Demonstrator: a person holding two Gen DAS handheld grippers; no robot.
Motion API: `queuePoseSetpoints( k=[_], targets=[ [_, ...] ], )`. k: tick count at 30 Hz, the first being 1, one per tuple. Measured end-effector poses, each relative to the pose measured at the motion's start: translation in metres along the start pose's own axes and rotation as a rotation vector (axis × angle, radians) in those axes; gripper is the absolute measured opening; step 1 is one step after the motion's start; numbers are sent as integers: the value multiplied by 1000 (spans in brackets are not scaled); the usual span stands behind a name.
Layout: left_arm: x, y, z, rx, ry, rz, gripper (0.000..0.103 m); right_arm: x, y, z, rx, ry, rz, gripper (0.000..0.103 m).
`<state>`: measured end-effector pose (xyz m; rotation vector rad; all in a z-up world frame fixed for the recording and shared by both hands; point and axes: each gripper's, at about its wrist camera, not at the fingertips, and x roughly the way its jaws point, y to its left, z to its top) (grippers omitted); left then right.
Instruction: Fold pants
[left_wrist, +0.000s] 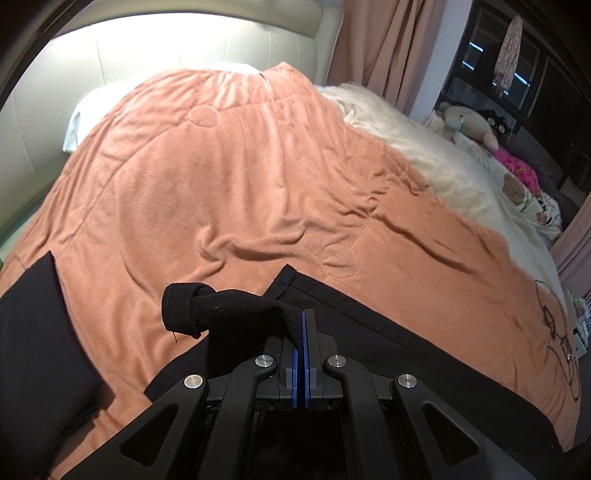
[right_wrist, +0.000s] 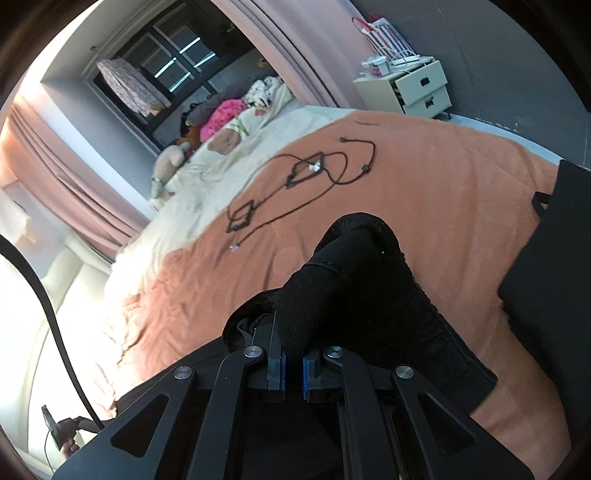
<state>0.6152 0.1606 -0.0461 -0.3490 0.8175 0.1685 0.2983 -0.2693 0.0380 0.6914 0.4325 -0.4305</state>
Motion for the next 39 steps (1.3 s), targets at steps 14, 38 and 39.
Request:
queuePoseSetpoints(
  k=[14, 38, 39],
  targets=[
    [89, -26, 14, 51, 71, 60, 2, 67, 16, 19, 6, 35, -83, 3],
    [34, 21, -9, 149, 44, 147, 84, 32, 88, -4, -288, 45, 12, 99],
    [29, 24, -13, 159, 44, 150, 84, 33, 92, -8, -309, 58, 12, 99]
  ],
)
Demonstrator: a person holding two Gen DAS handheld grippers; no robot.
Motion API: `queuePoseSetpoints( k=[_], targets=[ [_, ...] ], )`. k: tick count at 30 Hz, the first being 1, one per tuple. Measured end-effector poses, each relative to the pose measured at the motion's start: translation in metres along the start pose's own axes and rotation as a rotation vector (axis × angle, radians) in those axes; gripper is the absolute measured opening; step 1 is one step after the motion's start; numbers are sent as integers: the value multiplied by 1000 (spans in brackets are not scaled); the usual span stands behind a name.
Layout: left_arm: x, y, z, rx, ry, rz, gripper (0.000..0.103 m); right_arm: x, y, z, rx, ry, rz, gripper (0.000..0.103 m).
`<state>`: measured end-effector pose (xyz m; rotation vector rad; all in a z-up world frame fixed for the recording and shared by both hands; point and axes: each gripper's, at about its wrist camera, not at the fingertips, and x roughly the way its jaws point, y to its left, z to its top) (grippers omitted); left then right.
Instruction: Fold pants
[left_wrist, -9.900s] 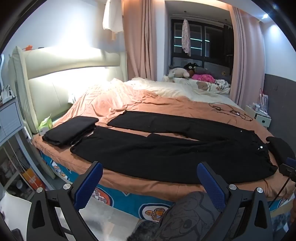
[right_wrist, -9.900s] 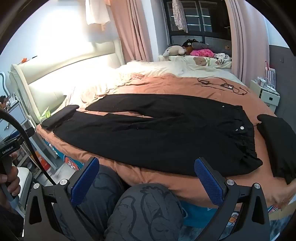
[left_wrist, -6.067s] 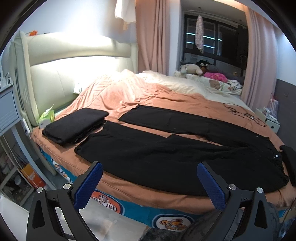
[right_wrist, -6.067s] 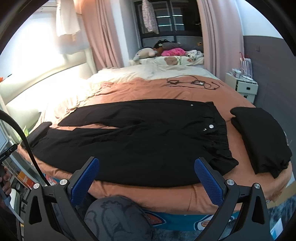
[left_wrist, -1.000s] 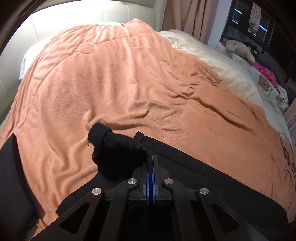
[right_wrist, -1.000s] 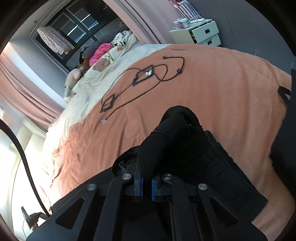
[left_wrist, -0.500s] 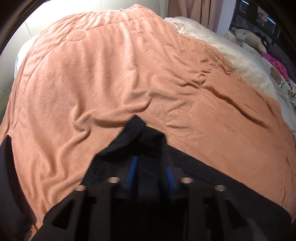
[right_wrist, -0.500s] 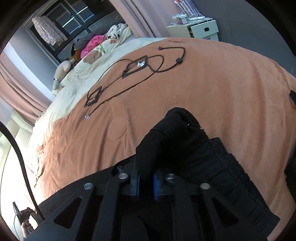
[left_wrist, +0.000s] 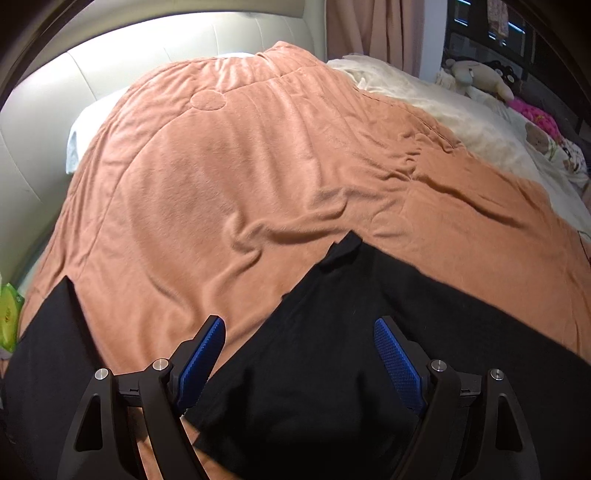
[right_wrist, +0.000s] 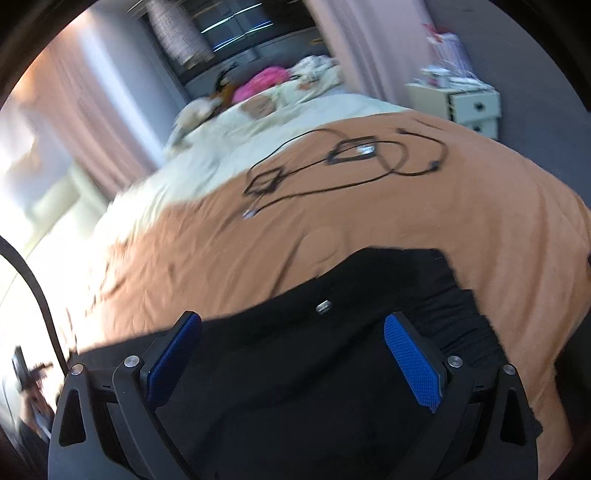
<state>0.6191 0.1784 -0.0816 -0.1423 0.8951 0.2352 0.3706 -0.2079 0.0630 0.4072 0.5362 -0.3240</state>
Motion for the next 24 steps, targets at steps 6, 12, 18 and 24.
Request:
queuePoseSetpoints(
  k=[6, 12, 18, 24],
  targets=[
    [-26, 22, -29, 35, 10, -9, 84, 13, 52, 0, -196, 71, 12, 99],
    [-36, 40, -62, 52, 40, -22, 77, 40, 105, 4, -392, 132, 37, 99],
    [-22, 55, -86, -1, 97, -54, 59, 80, 147, 0, -570, 184, 81, 93],
    [3, 54, -94, -9, 132, -74, 55, 123, 183, -14, -722, 249, 118, 88]
  ],
)
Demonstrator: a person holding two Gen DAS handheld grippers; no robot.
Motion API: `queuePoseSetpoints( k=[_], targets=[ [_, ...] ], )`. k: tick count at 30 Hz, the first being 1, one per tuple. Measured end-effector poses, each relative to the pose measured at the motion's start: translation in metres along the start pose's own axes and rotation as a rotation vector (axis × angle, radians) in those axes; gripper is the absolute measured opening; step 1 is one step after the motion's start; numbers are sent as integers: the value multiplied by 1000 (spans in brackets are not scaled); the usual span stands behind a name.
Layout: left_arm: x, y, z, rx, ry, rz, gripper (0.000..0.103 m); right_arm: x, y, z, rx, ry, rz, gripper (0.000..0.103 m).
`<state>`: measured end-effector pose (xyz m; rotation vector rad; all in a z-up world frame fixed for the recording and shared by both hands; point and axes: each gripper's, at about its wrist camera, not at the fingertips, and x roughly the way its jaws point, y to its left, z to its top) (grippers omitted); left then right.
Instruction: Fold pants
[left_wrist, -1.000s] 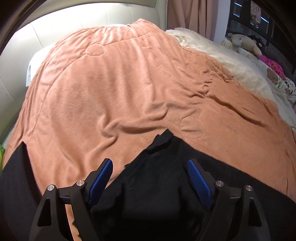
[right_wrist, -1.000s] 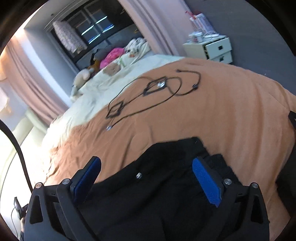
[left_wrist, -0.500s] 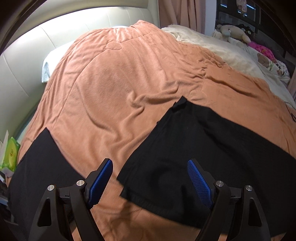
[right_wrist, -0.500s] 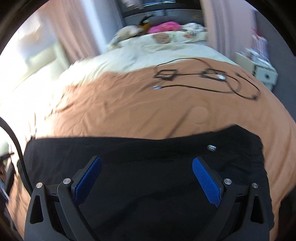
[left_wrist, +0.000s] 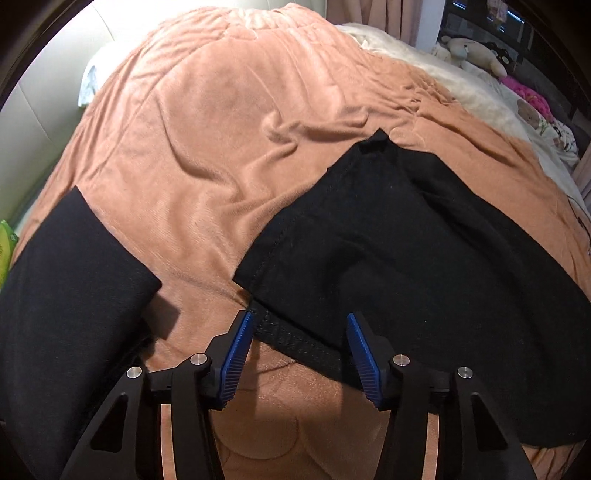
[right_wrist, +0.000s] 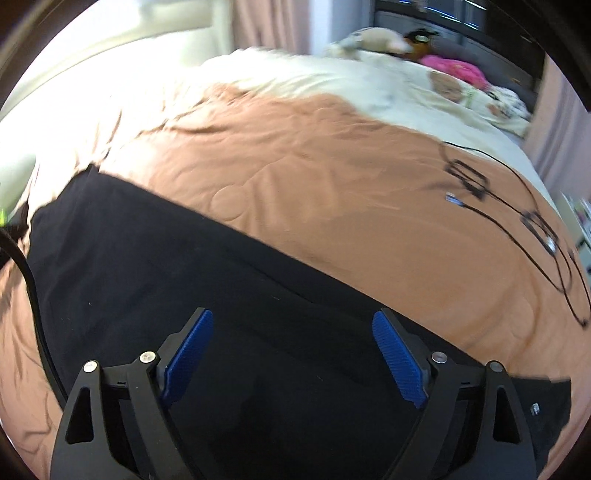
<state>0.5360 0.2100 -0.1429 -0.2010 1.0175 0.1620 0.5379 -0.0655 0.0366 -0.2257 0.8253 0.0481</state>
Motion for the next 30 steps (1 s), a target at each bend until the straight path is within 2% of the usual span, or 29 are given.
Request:
queuePoseSetpoints(
  k=[9, 13, 15, 16, 17, 19, 21, 22, 23, 26, 28, 30],
  targets=[
    [19, 1, -2, -20, 8, -25, 53, 57, 31, 36, -185, 79, 64, 87],
    [19, 3, -1, -28, -1, -29, 52, 81, 36, 42, -220, 116, 89, 87],
    [19, 4, 0, -36, -4, -31, 51, 91, 39, 42, -224, 132, 121, 79],
    [19, 5, 0, -38, -7, -31, 50, 96, 42, 41, -232, 149, 142, 66],
    [19, 5, 0, -42, -9, -30, 49, 102, 46, 39, -244, 165, 146, 61],
    [21, 6, 2, -52, -13, -32, 49, 110, 53, 36, -272, 182, 129, 61],
    [21, 6, 2, -57, -18, -30, 45, 112, 55, 36, -269, 181, 148, 53],
    [21, 7, 2, -59, -19, -27, 40, 111, 58, 36, -275, 177, 147, 34],
    [21, 7, 2, -63, -18, -27, 38, 110, 61, 36, -293, 169, 117, 9],
    [21, 11, 4, -88, -16, -27, 26, 104, 66, 37, -316, 151, 87, 0],
    [20, 13, 4, -105, -21, -27, 14, 99, 71, 41, -320, 123, 51, 0],
    [19, 15, 4, -111, -24, -28, 7, 94, 73, 46, -314, 93, 22, 0]
  ],
)
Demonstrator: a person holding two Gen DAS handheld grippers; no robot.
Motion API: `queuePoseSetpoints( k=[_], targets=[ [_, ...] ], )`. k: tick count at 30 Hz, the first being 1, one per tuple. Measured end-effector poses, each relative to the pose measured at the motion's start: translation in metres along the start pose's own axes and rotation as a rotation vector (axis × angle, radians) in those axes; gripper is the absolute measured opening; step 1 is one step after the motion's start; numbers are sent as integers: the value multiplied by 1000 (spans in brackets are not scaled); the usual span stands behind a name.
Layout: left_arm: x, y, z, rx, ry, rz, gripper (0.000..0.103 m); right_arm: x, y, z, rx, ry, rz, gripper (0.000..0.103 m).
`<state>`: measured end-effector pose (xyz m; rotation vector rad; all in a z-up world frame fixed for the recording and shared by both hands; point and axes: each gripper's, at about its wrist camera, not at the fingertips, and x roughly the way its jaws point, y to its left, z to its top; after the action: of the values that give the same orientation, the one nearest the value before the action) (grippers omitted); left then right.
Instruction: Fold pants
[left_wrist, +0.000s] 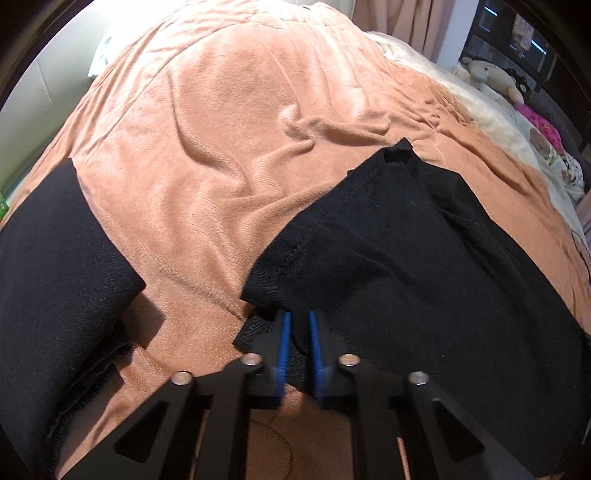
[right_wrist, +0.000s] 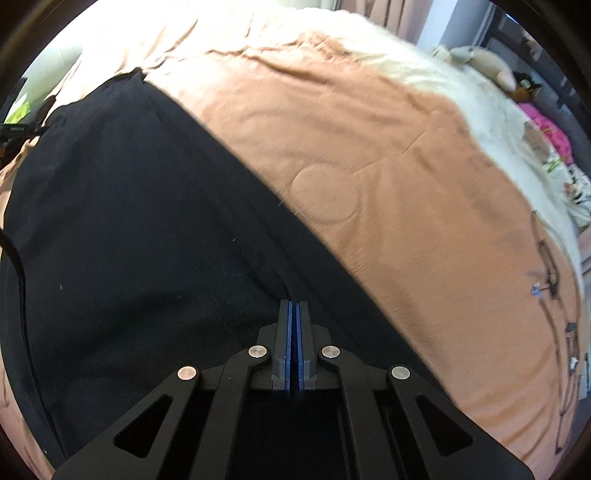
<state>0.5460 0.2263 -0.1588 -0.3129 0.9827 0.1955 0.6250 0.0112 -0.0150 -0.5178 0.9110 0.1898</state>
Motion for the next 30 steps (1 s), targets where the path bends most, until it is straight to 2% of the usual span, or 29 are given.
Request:
queuePoseSetpoints(
  k=[1, 5, 10, 14, 16, 17, 18, 19, 21, 23, 24, 25, 27, 29, 30],
  targets=[
    [-1, 0, 0, -1, 0, -2, 4, -2, 0, 3, 9, -15, -24, 0],
    [-5, 1, 0, -7, -18, 2, 2, -1, -2, 7, 47, -26, -82, 0],
    [-6, 0, -2, -19, -36, 30, 2, 40, 11, 10, 70, 54, -163, 0],
    [-17, 1, -4, -41, -66, 49, 2, 52, 21, 12, 71, 49, -248, 0],
    [-25, 2, -6, -54, -89, 47, 2, 46, 22, 15, 77, 27, -334, 0],
    [-26, 1, -5, -41, -90, 51, 2, 43, 23, 16, 80, 19, -426, 0],
    [-22, -1, -4, -18, -58, 52, 3, 40, 21, 15, 82, 9, -483, 0],
    [-15, -1, -4, -11, -16, 57, 8, 37, 14, 13, 116, 0, -473, 0],
    [-4, 4, -7, -34, 52, 33, 18, 34, -2, 8, 211, 6, -382, 0],
    [-3, 8, -12, -56, 66, -5, 26, 23, -12, 0, 285, 0, -372, 0],
    [-4, 9, -13, -61, 70, -14, 32, 15, -15, -6, 312, -16, -329, 0],
    [-5, 10, -15, -73, 75, -33, 37, 9, -18, -12, 336, -25, -294, 3],
    [-5, 12, -17, -95, 90, -58, 42, -9, -18, -30, 394, -41, -239, 19],
    [-5, 11, -19, -111, 104, -67, 45, -30, -20, -50, 435, -68, -208, 66],
    [-4, 10, -20, -117, 108, -71, 47, -42, -20, -62, 453, -86, -198, 72]
  ],
)
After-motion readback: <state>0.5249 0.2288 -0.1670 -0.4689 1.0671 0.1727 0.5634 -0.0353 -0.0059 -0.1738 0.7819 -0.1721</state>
